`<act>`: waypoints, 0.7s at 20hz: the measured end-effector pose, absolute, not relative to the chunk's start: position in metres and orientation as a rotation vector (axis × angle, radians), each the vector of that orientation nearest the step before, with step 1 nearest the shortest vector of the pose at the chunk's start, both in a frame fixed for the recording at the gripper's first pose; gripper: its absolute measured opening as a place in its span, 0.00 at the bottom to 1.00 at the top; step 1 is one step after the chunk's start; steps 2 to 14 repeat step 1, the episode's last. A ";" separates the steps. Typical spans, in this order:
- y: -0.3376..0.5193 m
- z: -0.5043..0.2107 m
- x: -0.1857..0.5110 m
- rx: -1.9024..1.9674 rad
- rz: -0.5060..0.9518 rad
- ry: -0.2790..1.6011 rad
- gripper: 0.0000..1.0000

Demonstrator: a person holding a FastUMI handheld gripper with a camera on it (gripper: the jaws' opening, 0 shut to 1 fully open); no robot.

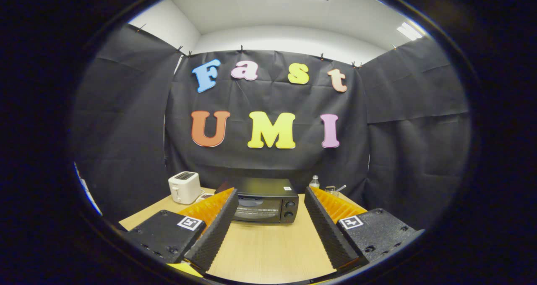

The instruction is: Open the toaster oven, put the food inside, and close the toaster oven door.

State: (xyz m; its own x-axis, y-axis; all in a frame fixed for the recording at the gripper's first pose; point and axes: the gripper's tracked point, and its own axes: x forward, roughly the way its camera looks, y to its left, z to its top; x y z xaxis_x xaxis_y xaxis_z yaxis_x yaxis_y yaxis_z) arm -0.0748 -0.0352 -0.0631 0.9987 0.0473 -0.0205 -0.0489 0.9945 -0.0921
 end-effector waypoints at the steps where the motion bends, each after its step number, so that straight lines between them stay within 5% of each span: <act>1: -0.036 -0.061 -0.076 -0.083 0.047 0.012 1.00; 14: -0.036 -0.061 -0.076 -0.083 0.047 0.012 1.00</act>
